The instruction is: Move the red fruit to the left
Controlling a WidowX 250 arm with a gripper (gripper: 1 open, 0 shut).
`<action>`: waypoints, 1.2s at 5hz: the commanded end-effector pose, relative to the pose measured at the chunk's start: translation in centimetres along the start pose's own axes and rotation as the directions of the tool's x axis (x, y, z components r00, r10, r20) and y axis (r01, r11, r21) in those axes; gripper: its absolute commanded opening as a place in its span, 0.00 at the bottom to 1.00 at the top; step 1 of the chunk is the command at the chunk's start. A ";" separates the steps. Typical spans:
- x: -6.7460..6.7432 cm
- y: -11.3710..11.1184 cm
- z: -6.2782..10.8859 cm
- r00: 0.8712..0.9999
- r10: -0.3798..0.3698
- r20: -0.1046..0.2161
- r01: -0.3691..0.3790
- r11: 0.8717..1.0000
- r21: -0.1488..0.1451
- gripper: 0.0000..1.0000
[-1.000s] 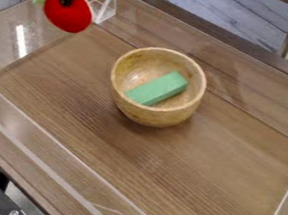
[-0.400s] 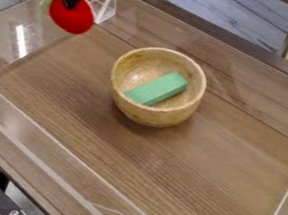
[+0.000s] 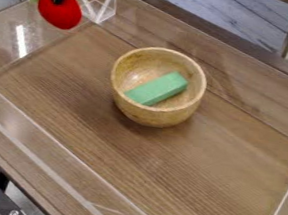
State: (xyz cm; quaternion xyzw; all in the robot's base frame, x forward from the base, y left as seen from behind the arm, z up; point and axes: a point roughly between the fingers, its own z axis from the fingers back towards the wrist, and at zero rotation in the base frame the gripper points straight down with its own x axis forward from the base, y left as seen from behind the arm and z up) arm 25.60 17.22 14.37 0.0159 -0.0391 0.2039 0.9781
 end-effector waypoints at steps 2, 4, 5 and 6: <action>2.0 -0.7 1.3 0.999 -0.005 0.038 0.005 1.000 -0.001 0.00; 3.5 -1.2 0.6 1.000 -0.001 0.015 0.001 1.000 -0.013 0.00; 4.6 -0.9 -0.3 1.000 0.017 0.004 -0.017 1.000 -0.011 0.00; 5.1 0.2 -1.0 1.000 -0.017 -0.005 0.017 1.000 -0.004 0.00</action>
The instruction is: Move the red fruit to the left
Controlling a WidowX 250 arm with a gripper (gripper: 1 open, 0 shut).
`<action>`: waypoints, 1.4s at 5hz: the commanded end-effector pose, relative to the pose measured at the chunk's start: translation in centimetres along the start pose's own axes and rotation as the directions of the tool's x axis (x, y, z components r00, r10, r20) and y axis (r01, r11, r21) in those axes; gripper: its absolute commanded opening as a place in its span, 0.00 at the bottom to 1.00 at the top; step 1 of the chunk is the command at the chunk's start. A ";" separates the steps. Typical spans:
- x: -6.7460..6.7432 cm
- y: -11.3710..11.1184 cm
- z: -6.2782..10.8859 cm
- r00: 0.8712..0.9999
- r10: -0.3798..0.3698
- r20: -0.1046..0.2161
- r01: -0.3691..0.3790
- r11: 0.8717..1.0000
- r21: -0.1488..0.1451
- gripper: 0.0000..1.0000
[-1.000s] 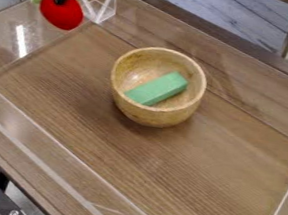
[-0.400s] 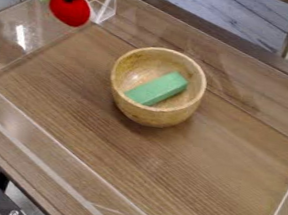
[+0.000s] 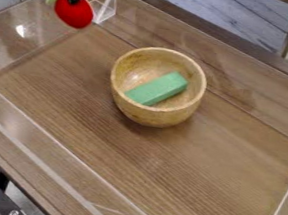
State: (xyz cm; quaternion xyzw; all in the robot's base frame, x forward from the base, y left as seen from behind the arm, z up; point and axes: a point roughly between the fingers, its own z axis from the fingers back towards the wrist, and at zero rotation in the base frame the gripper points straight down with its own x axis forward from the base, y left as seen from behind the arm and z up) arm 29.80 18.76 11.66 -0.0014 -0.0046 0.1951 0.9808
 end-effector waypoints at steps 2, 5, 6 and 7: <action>1.3 2.6 1.0 0.996 -0.069 0.048 0.067 0.997 0.034 0.00; 1.6 1.9 -2.1 0.999 -0.031 0.011 0.031 0.999 0.030 0.00; 1.8 1.9 -2.3 1.000 0.026 0.001 -0.026 0.999 0.022 0.00; 2.5 1.7 -2.4 0.999 0.030 -0.009 -0.030 0.999 0.011 1.00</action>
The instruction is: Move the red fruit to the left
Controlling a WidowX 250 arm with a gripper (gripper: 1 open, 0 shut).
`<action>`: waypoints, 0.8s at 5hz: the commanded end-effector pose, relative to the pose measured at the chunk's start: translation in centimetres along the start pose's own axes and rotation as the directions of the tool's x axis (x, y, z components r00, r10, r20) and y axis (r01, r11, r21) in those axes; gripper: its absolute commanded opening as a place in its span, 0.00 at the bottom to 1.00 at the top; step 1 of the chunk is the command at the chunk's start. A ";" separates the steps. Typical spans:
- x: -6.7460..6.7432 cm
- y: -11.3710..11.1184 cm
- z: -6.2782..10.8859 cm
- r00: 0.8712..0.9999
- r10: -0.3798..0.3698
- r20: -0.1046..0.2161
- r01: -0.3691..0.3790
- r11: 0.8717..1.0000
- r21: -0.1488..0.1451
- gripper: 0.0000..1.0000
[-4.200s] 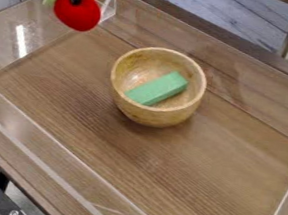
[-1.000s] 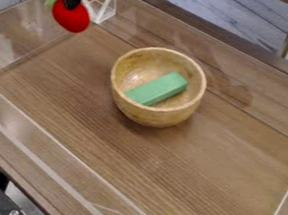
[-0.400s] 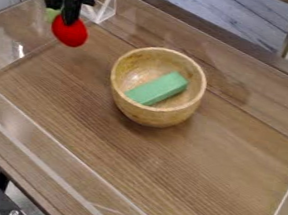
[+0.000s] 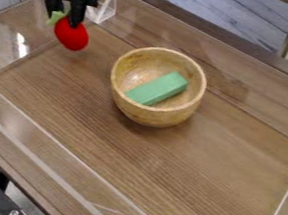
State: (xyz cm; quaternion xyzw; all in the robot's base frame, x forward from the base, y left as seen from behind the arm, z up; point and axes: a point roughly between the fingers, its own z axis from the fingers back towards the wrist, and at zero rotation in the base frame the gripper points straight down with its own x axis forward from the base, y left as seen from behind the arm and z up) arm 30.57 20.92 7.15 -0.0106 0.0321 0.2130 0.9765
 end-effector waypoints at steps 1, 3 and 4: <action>1.2 -0.2 2.3 0.999 -0.001 0.053 0.001 1.000 0.001 1.00; 0.8 -0.7 5.8 0.999 0.038 0.035 -0.035 0.996 -0.079 1.00; 0.9 -0.6 5.8 0.995 0.092 0.033 -0.089 0.992 -0.087 1.00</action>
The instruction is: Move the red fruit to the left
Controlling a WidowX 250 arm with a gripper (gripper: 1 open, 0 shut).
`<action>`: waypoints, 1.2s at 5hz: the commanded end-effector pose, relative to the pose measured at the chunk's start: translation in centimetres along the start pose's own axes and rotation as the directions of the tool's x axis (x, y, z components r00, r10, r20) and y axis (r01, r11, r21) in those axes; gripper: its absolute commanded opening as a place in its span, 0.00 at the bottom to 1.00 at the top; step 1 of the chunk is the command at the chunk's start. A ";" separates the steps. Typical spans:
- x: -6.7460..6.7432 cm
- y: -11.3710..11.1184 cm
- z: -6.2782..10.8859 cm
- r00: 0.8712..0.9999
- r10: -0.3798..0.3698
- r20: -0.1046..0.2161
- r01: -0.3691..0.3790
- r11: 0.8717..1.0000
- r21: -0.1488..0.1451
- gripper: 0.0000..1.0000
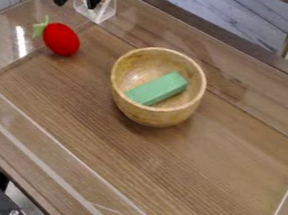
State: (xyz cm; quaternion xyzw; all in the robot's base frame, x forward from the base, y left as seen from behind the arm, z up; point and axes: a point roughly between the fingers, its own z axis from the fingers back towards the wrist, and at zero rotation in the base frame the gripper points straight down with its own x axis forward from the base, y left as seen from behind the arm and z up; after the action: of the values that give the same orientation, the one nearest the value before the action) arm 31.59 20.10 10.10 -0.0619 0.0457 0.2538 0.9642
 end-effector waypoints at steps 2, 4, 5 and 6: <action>0.5 -0.8 3.2 0.991 0.100 0.092 -0.100 0.995 0.002 1.00; 1.4 0.6 1.6 0.981 0.173 0.090 -0.174 0.985 0.006 1.00; 1.5 0.6 0.8 0.973 0.210 0.094 -0.211 0.977 0.007 1.00; 2.5 -0.1 0.6 0.962 0.253 0.103 -0.254 0.967 -0.006 1.00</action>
State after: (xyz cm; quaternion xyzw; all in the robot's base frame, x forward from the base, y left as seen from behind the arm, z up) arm 33.10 20.82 7.98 -0.0472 0.0415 0.3777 0.9238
